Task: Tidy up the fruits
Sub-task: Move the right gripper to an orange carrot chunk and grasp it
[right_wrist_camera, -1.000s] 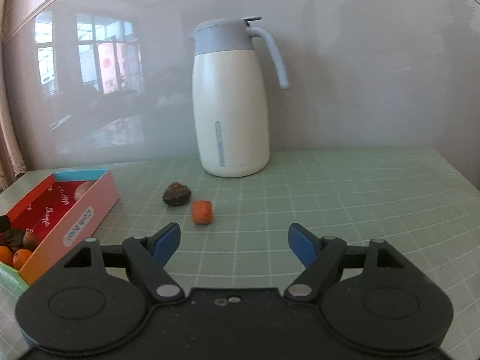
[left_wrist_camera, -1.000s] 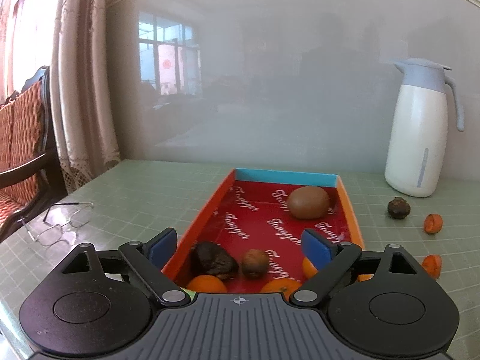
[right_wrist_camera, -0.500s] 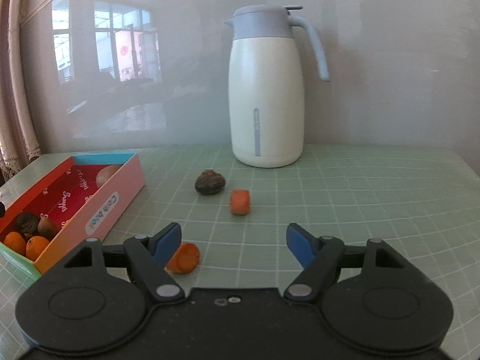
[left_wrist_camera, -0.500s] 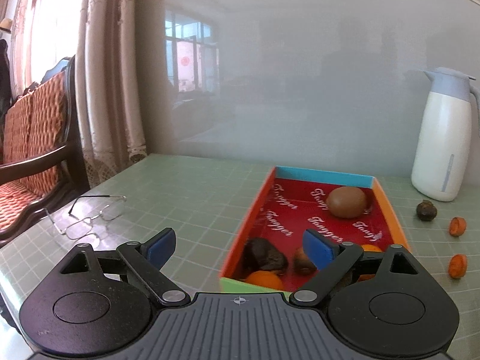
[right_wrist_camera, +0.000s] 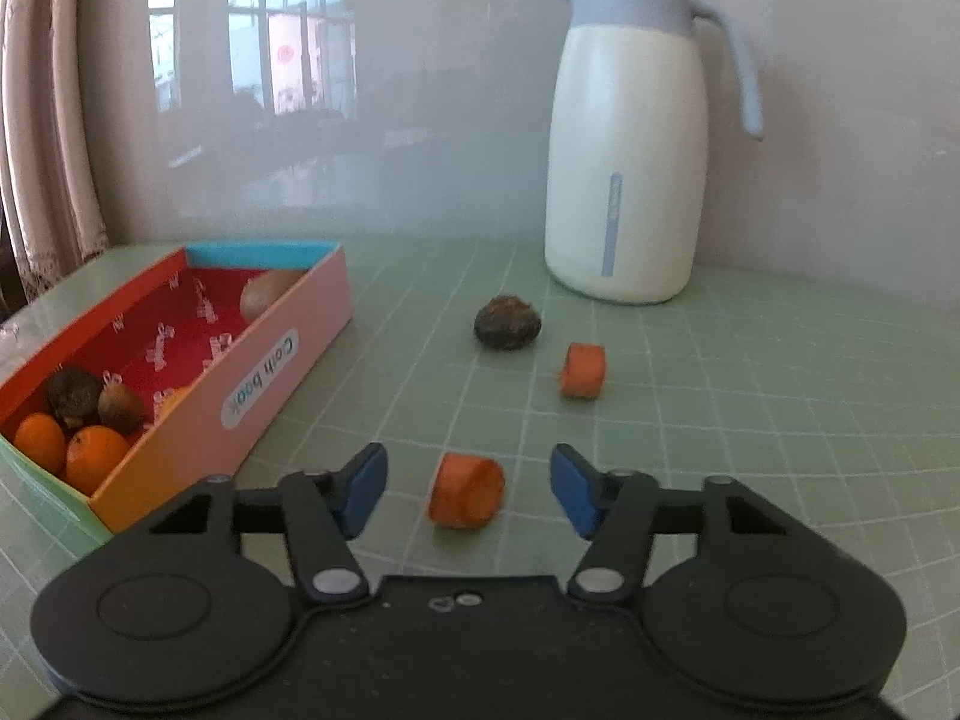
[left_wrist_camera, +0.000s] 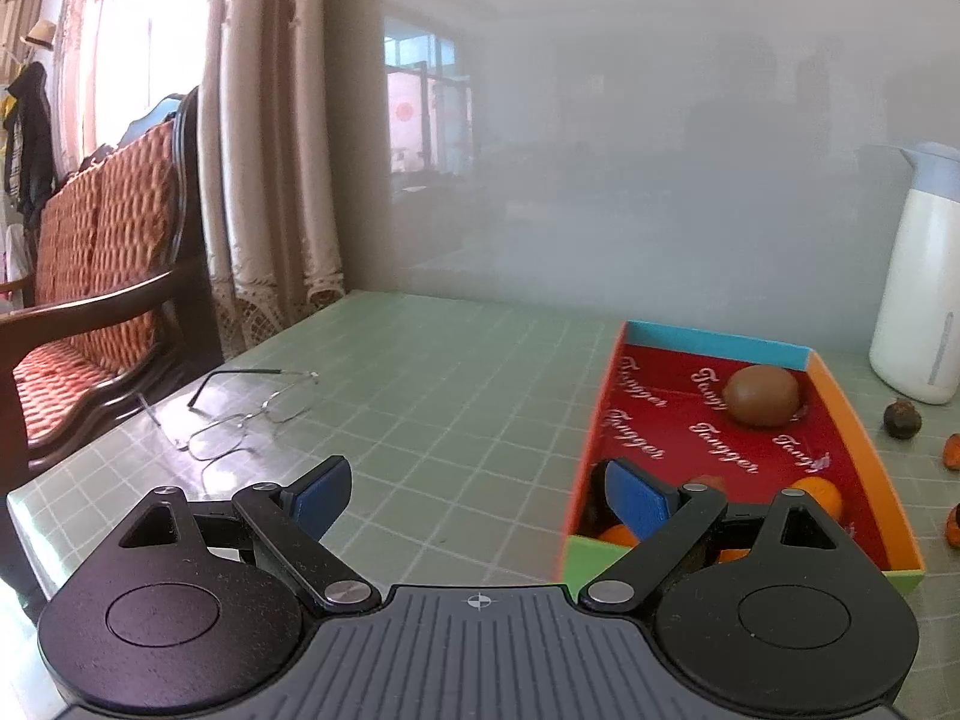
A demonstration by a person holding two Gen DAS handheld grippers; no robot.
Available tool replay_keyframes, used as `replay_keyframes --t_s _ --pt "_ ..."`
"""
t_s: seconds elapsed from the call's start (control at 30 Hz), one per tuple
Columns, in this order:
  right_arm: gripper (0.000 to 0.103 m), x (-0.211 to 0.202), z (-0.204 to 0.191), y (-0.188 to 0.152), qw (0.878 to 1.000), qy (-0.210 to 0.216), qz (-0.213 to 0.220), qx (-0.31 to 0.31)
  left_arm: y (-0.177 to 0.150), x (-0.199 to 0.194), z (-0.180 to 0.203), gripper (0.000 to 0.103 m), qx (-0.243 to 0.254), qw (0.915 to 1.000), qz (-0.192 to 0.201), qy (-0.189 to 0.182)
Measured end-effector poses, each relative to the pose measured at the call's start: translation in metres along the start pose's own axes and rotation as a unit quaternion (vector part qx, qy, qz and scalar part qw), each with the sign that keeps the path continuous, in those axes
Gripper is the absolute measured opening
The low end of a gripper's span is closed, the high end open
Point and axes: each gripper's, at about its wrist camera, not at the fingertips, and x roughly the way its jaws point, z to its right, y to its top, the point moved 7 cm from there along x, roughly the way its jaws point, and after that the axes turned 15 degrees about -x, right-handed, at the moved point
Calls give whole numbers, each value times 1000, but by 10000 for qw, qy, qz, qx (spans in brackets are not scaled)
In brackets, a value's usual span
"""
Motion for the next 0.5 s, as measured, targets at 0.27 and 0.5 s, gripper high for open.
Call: replay_keyframes --t_s 0.27,0.5 --pt "52 12 -10 -3 9998 -21 -173 -83 2 2 -23 91 -89 9998 8 159" --pt "38 22 -10 -6 9992 -35 -398 -40 3 4 -36 91 -162 9995 -2 259"
